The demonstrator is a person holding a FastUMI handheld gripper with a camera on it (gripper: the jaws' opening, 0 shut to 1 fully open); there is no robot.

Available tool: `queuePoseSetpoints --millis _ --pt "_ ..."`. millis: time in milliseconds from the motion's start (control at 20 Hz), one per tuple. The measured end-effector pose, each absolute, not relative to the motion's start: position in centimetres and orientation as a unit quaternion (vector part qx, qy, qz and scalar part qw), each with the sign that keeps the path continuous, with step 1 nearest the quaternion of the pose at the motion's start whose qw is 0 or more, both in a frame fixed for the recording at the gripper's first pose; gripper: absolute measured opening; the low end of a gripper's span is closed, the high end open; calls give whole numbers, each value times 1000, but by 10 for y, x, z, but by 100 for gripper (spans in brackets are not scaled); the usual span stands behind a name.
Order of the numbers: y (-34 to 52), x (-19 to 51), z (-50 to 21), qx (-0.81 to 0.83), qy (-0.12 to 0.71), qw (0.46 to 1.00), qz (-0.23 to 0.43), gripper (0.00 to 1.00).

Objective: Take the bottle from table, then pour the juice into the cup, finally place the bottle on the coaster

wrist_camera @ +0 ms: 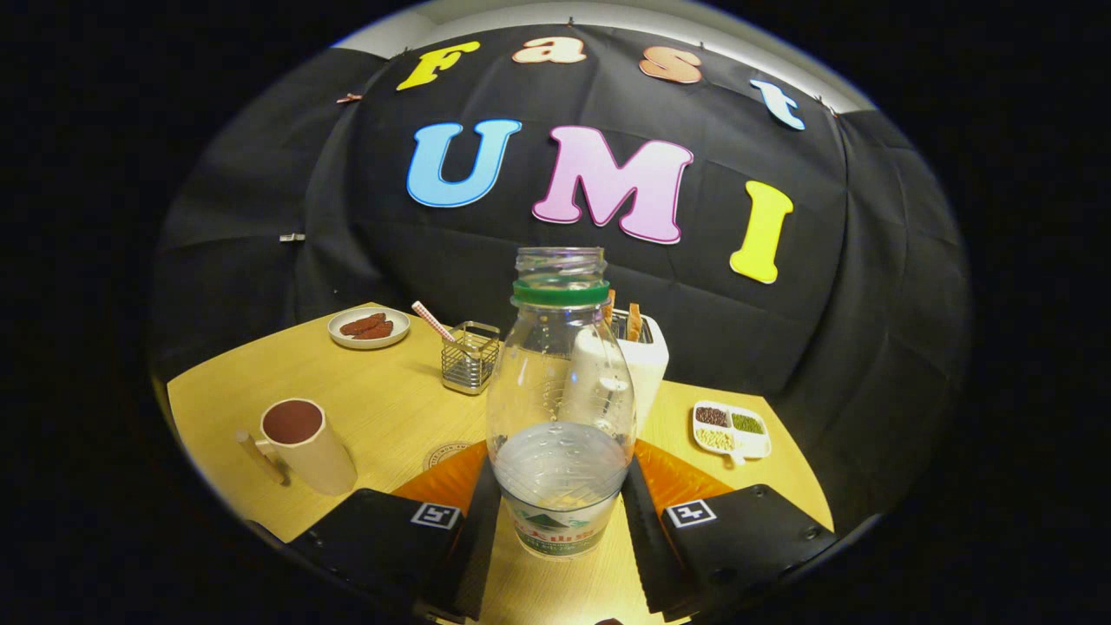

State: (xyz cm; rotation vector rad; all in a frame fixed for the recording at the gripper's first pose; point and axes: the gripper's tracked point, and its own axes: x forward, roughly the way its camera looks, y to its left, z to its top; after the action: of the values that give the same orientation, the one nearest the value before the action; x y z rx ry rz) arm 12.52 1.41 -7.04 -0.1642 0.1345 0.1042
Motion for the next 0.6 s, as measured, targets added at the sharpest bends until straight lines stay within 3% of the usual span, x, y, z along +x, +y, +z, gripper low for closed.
queuePoseSetpoints --millis 600 --pt "61 121 -30 -287 49 955 54 70"
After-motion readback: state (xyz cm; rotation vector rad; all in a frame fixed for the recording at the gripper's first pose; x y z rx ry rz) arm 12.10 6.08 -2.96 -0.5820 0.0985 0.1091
